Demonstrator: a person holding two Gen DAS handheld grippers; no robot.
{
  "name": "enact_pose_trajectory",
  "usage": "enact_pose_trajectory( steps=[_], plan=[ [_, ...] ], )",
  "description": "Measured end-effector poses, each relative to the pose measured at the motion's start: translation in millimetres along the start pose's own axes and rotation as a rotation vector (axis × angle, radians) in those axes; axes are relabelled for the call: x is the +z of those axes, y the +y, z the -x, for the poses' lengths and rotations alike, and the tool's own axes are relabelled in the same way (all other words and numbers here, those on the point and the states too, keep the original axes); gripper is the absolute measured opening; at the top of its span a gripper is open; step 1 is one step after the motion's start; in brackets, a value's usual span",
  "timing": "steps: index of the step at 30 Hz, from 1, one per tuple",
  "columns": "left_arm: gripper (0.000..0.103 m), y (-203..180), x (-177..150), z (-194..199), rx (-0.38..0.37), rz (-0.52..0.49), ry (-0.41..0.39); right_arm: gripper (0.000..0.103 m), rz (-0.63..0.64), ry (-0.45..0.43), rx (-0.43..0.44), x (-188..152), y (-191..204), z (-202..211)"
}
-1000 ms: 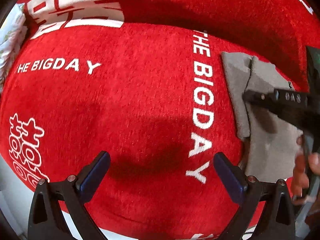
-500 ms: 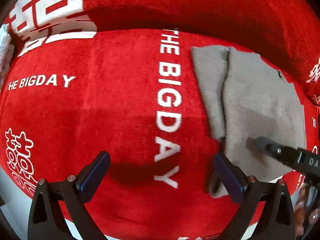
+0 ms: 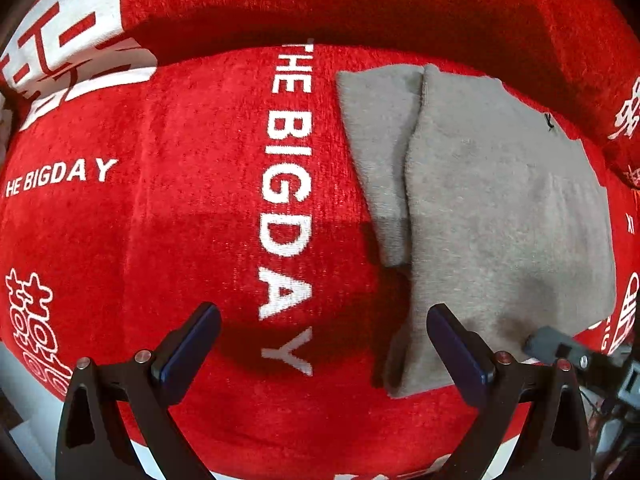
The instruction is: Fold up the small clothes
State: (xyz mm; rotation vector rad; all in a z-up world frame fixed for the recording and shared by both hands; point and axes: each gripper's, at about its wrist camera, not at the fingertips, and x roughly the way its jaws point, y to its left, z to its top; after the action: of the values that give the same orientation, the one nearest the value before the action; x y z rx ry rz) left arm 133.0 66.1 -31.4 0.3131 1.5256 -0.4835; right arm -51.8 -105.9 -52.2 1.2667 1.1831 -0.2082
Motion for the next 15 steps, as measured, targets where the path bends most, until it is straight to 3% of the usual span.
enact_pose_trajectory(
  steps=[6,15],
  plan=[
    [0.103,8,5,5,-0.04,0.055,-0.059,0.079,-0.138,-0.017,0.098,-18,-32,1],
    [0.103,34,21,-9,-0.1,0.127,-0.01,0.079,-0.342,-0.134,0.301,-20,-65,-13]
  ],
)
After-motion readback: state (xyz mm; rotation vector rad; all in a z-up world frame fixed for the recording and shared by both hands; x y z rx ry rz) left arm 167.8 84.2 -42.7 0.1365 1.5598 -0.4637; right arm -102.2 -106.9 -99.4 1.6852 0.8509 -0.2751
